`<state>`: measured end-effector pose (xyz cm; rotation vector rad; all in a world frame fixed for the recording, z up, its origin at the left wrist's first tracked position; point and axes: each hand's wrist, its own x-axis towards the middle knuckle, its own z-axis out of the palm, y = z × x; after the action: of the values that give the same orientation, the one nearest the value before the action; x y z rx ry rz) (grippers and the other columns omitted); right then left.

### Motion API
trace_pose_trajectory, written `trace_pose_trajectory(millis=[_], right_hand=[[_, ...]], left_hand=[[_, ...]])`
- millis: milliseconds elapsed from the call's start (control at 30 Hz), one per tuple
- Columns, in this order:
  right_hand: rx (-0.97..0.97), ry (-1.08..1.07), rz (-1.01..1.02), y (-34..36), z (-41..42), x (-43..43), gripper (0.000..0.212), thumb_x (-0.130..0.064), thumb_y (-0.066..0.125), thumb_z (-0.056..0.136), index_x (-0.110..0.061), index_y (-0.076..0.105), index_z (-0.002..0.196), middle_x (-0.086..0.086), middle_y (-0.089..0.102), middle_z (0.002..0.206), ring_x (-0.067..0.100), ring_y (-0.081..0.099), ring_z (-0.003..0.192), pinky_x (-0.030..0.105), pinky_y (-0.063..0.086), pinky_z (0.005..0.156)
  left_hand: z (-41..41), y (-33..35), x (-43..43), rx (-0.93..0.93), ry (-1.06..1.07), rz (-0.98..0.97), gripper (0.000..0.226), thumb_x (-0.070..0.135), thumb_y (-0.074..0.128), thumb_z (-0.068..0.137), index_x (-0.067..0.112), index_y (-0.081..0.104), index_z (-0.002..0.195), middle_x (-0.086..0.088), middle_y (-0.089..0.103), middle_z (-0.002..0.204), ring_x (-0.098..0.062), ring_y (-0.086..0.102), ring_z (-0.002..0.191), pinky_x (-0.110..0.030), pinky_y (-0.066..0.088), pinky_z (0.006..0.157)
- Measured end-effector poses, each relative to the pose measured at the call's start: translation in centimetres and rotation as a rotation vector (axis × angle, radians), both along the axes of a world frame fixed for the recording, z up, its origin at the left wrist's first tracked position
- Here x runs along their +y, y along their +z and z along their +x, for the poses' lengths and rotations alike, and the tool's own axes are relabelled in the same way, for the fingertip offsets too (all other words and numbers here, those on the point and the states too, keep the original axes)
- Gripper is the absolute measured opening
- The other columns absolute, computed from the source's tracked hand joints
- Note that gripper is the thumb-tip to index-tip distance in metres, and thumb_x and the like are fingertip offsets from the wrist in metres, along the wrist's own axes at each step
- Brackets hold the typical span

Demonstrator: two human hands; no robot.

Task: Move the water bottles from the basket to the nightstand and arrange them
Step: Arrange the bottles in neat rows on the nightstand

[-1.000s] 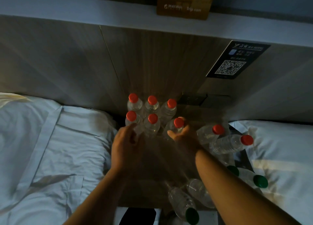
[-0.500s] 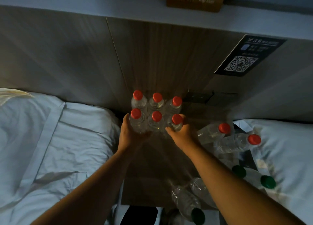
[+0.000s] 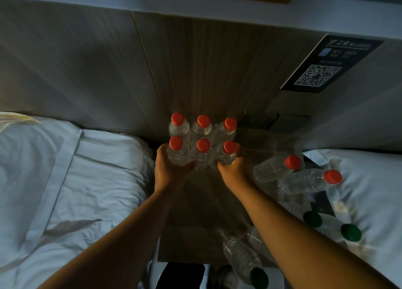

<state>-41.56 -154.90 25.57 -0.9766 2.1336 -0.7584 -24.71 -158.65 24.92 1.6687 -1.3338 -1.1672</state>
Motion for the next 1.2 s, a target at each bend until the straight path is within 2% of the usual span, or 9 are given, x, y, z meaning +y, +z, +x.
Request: trace_pose_trajectory(millis=[167, 367, 467, 567, 700, 800, 967, 1100, 1200], right_hand=[[0.022, 0.034, 0.004, 0.4, -0.1, -0.1, 0.036, -0.018, 0.068, 0.081, -0.019, 0.053, 0.113, -0.003, 0.060, 0.095, 0.012, 0.056, 0.081, 0.011, 0.034, 0.059], [-0.015, 0.070, -0.009, 0.8, -0.1, -0.6, 0.026, -0.015, 0.071, 0.080, -0.017, 0.054, 0.100, -0.003, 0.062, 0.087, 0.008, 0.056, 0.070, 0.019, 0.048, 0.059], [-0.076, 0.056, -0.039, 0.6, 0.1, -0.3, 0.030, -0.011, 0.071, 0.080, -0.013, 0.057, 0.106, 0.000, 0.065, 0.096, 0.010, 0.058, 0.081, 0.007, 0.038, 0.062], [-0.147, 0.070, -0.015, 0.1, 0.0, 0.1, 0.030, -0.006, 0.068, 0.080, -0.016, 0.057, 0.105, 0.001, 0.065, 0.100, 0.014, 0.062, 0.093, 0.013, 0.041, 0.070], [-0.165, 0.079, -0.003, 0.0, -0.2, 0.0, 0.042, -0.015, 0.071, 0.076, -0.025, 0.052, 0.113, -0.004, 0.062, 0.105, 0.011, 0.061, 0.097, 0.021, 0.047, 0.077], [-0.185, 0.133, 0.009, 0.7, -0.4, -0.2, 0.033, -0.010, 0.067, 0.079, -0.024, 0.055, 0.106, -0.002, 0.064, 0.099, 0.010, 0.063, 0.090, 0.022, 0.053, 0.073], [-0.058, 0.142, 0.123, 2.5, -1.0, 0.5, 0.042, -0.015, 0.061, 0.087, -0.019, 0.044, 0.125, 0.004, 0.059, 0.104, 0.015, 0.054, 0.080, 0.019, 0.037, 0.059], [0.031, 0.199, 0.220, 5.2, -1.7, 1.4, 0.049, -0.024, 0.055, 0.093, -0.016, 0.035, 0.138, 0.012, 0.055, 0.126, 0.029, 0.057, 0.106, 0.033, 0.046, 0.080], [0.048, 0.267, 0.291, 7.6, -2.6, 3.0, 0.063, -0.030, 0.054, 0.094, -0.018, 0.025, 0.148, 0.012, 0.040, 0.147, 0.032, 0.046, 0.128, 0.038, 0.043, 0.096]], left_hand=[[-0.1, -0.3, 0.4, 0.006, 0.015, 0.015, 0.071, 0.046, 0.088, 0.050, 0.061, 0.043, 0.102, 0.019, 0.060, 0.107, -0.008, 0.064, 0.100, -0.045, 0.058, 0.084], [-0.8, 0.2, 0.5, -0.070, -0.019, -0.028, 0.089, 0.050, 0.089, 0.047, 0.046, 0.039, 0.120, 0.012, 0.054, 0.122, -0.008, 0.057, 0.110, -0.031, 0.053, 0.087], [-1.2, -0.1, 0.7, -0.072, 0.021, -0.012, 0.088, 0.046, 0.090, 0.049, 0.043, 0.039, 0.121, 0.011, 0.053, 0.123, -0.008, 0.056, 0.110, -0.027, 0.051, 0.084], [-1.4, -0.4, 0.7, -0.064, 0.043, -0.018, 0.085, 0.045, 0.090, 0.051, 0.052, 0.036, 0.116, 0.013, 0.054, 0.121, -0.005, 0.055, 0.107, -0.015, 0.043, 0.076], [-1.3, -0.3, 0.7, -0.068, 0.043, -0.012, 0.085, 0.044, 0.090, 0.052, 0.048, 0.038, 0.119, 0.013, 0.054, 0.122, -0.005, 0.056, 0.108, -0.022, 0.049, 0.081], [-1.0, -0.5, 0.6, -0.090, 0.011, -0.003, 0.086, 0.045, 0.090, 0.052, 0.041, 0.040, 0.123, 0.012, 0.054, 0.125, -0.006, 0.056, 0.110, -0.024, 0.049, 0.083], [0.2, 0.2, -0.7, -0.196, -0.142, 0.054, 0.065, 0.055, 0.084, 0.052, 0.037, 0.057, 0.109, 0.014, 0.069, 0.101, -0.002, 0.066, 0.092, -0.035, 0.060, 0.073], [1.7, 1.0, -0.3, -0.263, -0.174, 0.097, 0.076, 0.061, 0.084, 0.049, 0.031, 0.053, 0.112, 0.011, 0.066, 0.102, -0.008, 0.066, 0.091, -0.036, 0.058, 0.071], [2.5, 2.9, 1.5, -0.349, -0.101, 0.163, 0.048, 0.043, 0.076, 0.071, 0.014, 0.056, 0.105, 0.000, 0.062, 0.090, -0.024, 0.062, 0.085, -0.033, 0.046, 0.068]])
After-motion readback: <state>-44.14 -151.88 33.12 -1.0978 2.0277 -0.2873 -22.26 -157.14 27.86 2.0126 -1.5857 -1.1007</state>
